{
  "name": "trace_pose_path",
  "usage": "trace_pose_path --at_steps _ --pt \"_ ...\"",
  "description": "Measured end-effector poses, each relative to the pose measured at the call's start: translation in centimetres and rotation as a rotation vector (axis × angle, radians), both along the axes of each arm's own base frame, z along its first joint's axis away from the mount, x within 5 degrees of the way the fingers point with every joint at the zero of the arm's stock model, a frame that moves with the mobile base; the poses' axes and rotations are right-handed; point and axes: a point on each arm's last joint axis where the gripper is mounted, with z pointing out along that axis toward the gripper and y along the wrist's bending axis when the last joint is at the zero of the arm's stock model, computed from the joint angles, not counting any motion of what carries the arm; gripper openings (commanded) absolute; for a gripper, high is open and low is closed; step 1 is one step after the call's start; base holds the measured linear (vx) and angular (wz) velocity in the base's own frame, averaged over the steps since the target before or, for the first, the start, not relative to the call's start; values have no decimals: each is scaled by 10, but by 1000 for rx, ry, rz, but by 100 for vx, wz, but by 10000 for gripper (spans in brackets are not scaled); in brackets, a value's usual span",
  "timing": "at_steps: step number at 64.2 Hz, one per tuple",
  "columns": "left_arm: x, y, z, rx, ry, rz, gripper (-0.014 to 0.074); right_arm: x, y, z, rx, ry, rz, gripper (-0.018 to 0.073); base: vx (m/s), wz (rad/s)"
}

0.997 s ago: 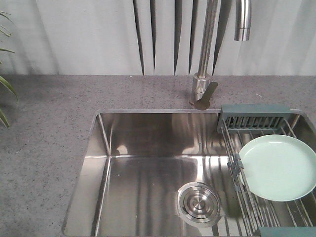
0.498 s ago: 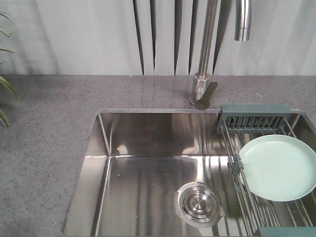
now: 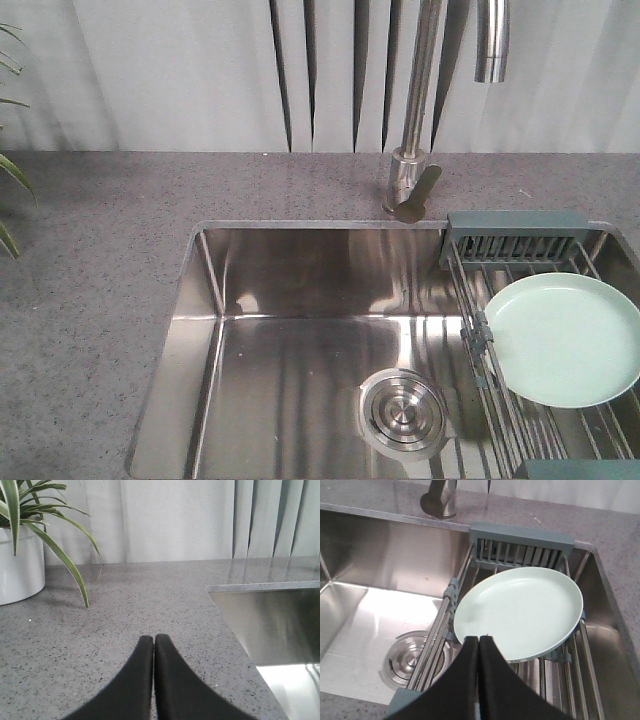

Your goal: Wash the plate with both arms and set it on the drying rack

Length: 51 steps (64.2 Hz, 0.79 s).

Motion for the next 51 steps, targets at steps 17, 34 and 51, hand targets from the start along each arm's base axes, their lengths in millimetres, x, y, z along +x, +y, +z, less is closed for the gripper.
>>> trace_pose_path --at_steps 17,34,51 --pt "0 0 0 0 0 0 -5 -1 -6 -47 79 -40 -95 -10 0 0" --pt "0 0 0 0 0 0 -5 4 -7 -48 111 -197 -113 -10 0 0" --pt "0 0 0 1 0 0 -5 4 -4 -45 43 -232 -15 -10 0 0"
